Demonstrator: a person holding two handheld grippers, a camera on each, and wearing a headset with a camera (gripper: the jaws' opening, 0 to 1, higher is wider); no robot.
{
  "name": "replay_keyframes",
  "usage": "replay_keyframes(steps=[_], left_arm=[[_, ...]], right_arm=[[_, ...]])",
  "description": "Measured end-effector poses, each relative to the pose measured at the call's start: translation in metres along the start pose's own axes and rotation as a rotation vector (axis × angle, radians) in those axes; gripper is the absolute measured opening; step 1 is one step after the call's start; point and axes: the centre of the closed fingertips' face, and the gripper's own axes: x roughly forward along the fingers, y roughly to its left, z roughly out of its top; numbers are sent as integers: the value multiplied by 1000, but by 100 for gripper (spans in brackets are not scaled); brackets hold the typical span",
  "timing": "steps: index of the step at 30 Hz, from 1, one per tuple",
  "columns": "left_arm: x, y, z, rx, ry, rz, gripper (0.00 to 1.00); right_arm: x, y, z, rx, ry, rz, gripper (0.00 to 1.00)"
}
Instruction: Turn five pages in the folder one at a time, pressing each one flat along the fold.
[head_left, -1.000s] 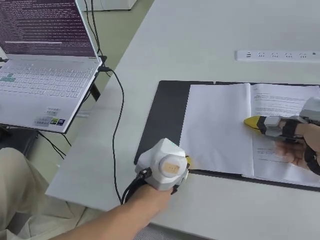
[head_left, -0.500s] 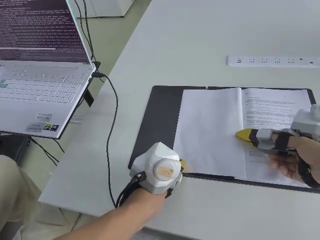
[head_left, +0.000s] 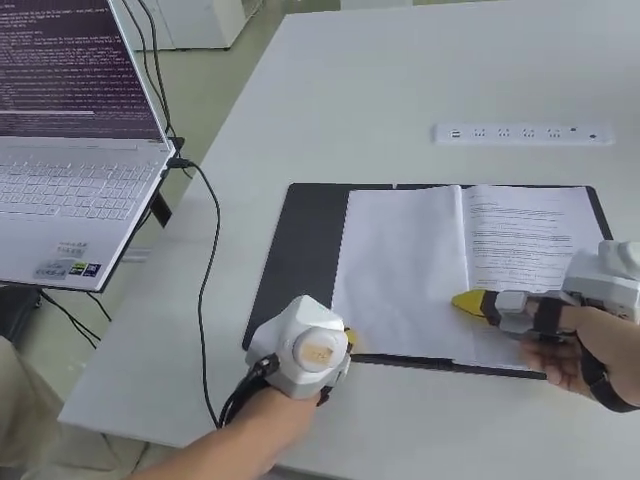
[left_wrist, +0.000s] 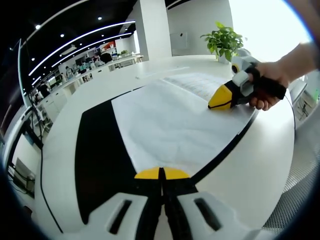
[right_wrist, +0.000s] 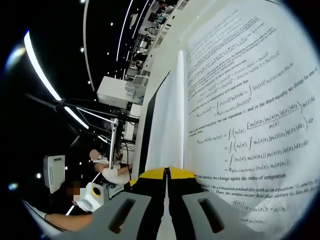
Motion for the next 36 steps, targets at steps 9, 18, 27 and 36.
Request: replay_keyframes(steps=[9, 18, 27, 36], left_arm=[[0, 0, 0, 4, 0, 3, 0], [-1, 0, 0, 8, 3, 2, 0], [-1, 0, 0, 15, 2, 3, 0], [-3, -1, 0, 14, 3, 4, 0]], right_arm=[[-7, 3, -21, -1, 24, 7, 0], [-12, 3, -36, 20, 30, 22, 0], [-21, 12, -65, 31, 64, 39, 0], [-27, 6, -90, 43, 95, 40, 0]])
